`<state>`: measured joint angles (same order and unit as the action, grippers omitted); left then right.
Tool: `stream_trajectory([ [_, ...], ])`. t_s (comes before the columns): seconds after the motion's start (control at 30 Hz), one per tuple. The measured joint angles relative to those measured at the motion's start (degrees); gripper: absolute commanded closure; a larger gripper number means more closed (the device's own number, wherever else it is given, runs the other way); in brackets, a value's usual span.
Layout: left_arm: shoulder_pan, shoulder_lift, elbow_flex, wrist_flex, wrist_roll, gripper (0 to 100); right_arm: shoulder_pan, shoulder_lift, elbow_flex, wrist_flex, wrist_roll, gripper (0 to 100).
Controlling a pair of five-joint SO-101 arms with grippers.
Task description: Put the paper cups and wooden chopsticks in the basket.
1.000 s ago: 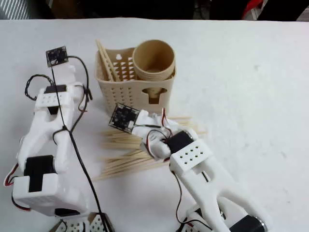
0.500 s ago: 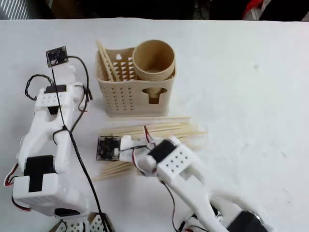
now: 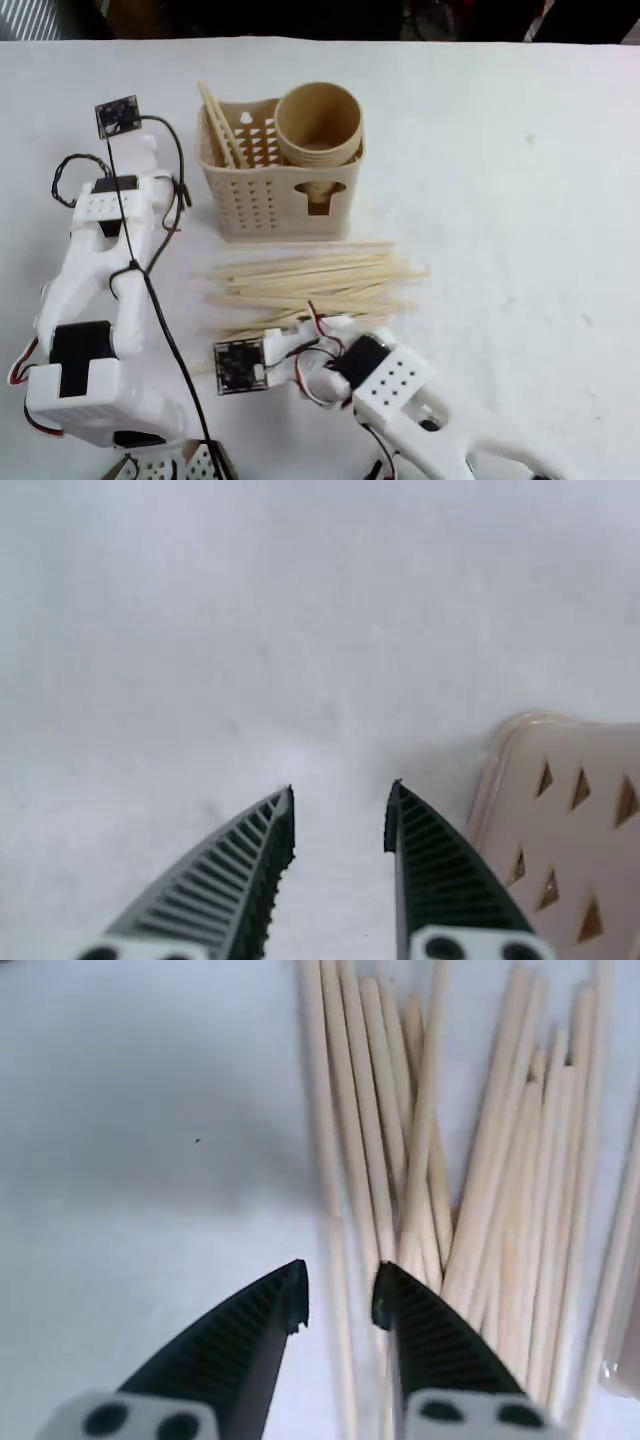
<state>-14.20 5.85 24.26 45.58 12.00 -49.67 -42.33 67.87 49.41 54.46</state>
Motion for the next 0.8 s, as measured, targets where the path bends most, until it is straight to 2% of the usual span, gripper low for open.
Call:
stream_trajectory([
  [0.33, 0.0, 0.0, 0.0, 0.0, 0.0, 83, 4.22, 16.18, -3.6, -6.42, 0.0, 88.7],
  [0.57, 0.0, 0.0, 0.0, 0.0, 0.0, 83, 5.63, 20.57, -6.68, -6.86, 0.0, 96.6],
  [0.8, 0.0, 0.0, 0.0, 0.0, 0.0, 83, 5.71, 21.98, -7.56, -6.86, 0.0, 86.8],
])
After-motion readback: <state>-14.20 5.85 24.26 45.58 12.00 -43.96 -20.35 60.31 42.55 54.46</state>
